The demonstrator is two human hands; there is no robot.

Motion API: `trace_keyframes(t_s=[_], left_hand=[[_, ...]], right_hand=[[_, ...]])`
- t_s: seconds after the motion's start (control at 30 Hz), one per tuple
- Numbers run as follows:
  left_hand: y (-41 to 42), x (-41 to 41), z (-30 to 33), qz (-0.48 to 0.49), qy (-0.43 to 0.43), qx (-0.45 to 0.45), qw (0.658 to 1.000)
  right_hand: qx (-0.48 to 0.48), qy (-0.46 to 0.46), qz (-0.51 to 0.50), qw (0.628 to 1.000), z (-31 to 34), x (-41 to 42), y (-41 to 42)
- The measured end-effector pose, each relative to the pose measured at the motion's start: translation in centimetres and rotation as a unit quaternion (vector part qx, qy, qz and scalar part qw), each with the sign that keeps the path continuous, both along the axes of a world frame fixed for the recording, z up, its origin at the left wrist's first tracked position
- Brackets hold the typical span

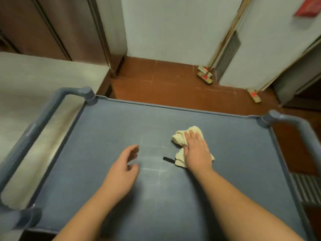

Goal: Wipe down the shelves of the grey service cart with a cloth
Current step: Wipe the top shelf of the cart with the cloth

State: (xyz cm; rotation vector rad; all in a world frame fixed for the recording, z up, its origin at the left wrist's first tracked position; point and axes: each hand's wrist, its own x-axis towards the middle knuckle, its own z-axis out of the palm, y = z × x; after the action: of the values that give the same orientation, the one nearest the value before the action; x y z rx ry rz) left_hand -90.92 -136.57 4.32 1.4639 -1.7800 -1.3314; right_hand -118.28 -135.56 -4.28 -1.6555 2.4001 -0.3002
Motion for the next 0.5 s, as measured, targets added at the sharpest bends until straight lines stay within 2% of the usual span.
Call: trace_keyframes(t_s=[0.17, 0.27, 0.37, 0.5], left_hand=[[9.0, -11.8, -0.7, -0.062, 0.044, 0.036, 0.996], [13.2, -16.9, -0.1, -0.115, 0.064, 0.044, 0.990], [15.9, -18.6, 0.8, -0.122, 0.081, 0.038, 0.989], [18.0, -15.6, 2.2, -0.100, 0.082, 0.026, 0.991]], right_hand=[[0.017, 0.023, -0.135, 0.990, 0.5, -14.0, 15.3], [0.002, 0.017, -0.198, 0.980, 1.0, -19.2, 22.3], [0.013, 0.027, -0.190, 0.981, 0.8, -19.6, 24.8], [-0.031, 0.002, -0.246, 0.969, 0.8, -17.4, 25.1]])
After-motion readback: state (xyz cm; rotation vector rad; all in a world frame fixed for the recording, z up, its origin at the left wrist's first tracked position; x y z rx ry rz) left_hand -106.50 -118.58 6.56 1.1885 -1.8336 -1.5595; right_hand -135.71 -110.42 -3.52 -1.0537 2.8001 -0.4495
